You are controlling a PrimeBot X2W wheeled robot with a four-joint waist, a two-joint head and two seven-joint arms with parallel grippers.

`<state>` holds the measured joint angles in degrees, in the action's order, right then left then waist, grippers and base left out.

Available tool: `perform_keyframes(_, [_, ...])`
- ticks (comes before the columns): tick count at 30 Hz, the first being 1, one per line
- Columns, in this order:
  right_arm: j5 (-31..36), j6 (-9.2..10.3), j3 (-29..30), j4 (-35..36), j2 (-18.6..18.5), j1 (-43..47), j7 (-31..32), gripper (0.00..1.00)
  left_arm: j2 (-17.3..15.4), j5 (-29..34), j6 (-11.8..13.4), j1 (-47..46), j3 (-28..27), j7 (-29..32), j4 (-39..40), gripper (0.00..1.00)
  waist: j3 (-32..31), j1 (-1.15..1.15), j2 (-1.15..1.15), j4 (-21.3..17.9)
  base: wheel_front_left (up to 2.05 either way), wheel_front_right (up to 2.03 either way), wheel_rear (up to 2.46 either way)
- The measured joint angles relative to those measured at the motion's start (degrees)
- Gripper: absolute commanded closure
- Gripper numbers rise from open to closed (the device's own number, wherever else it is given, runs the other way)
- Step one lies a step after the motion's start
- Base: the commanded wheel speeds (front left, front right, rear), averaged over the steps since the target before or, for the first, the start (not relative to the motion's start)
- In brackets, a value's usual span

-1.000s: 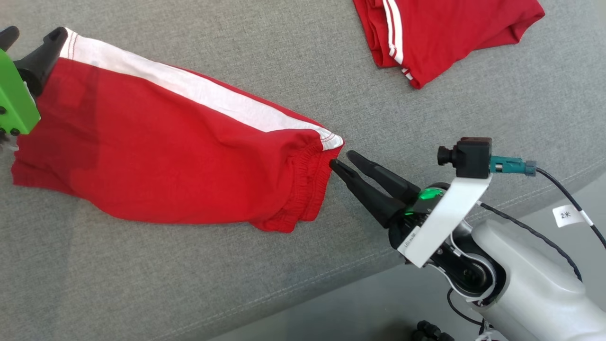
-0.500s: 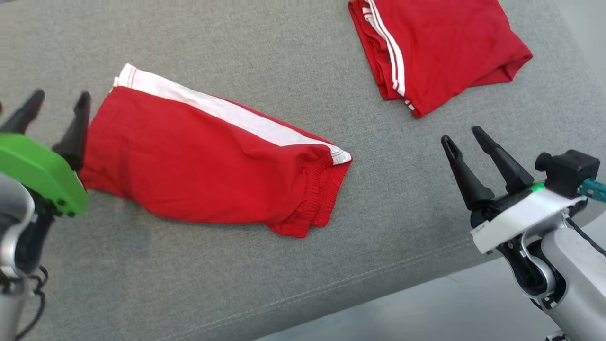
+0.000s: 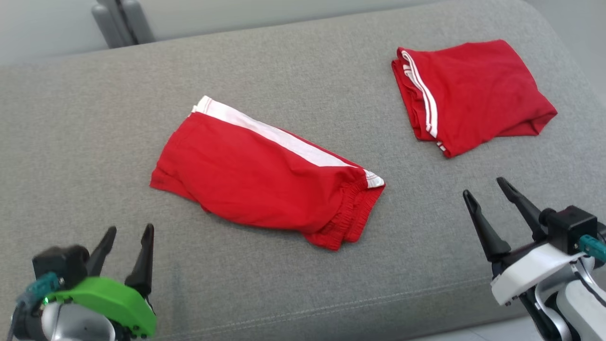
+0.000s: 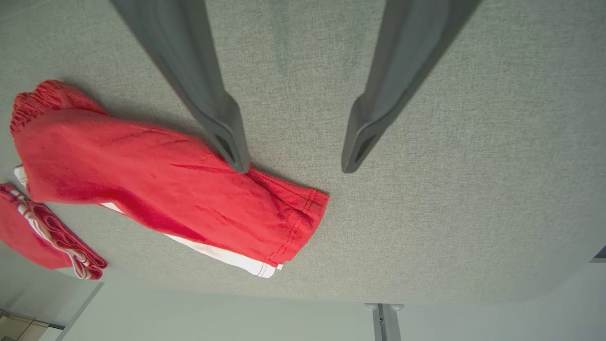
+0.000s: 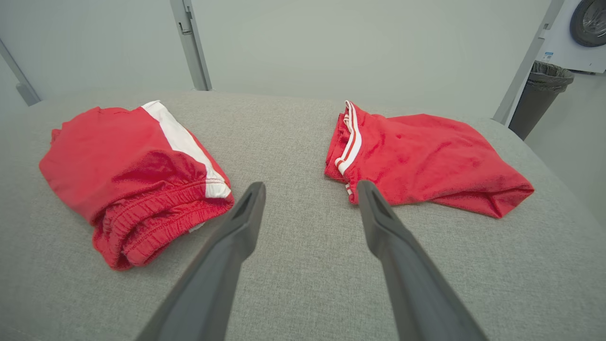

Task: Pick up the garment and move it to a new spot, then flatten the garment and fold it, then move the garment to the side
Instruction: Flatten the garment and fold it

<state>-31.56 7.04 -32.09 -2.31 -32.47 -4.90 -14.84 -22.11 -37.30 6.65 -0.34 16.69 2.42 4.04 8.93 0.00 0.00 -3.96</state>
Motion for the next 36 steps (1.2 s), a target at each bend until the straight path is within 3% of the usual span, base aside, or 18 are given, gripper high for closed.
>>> perform_keyframes(4, [-0.7,0.08,1.6,-0.2,2.4,5.3,0.0,0.00,1.6,0.4,0.0,5.7,0.0,-3.2,-0.7,0.00,-2.9,0.00,0.00,2.1,0.00,0.00,0.00])
perform_keyframes(13, [-12.0,-0.07,1.6,-3.0,11.7,13.9,0.1,0.00,4.0,0.5,0.2,10.1,1.3,-6.1,1.8,0.00,-6.4,0.00,0.00,7.4,0.00,0.00,0.00])
perform_keyframes(19, [-16.3,-3.01,0.6,-6.2,14.7,12.7,0.2,0.00,4.0,2.3,0.4,11.2,1.4,-6.8,3.3,0.00,-5.8,0.00,0.00,10.4,0.00,0.00,0.00])
perform_keyframes(36, [-25.4,-9.10,2.2,-15.7,19.7,3.4,5.9,0.00,5.9,2.4,0.4,11.8,2.4,-7.0,3.9,0.00,-1.2,0.00,0.00,15.7,0.00,0.00,0.00])
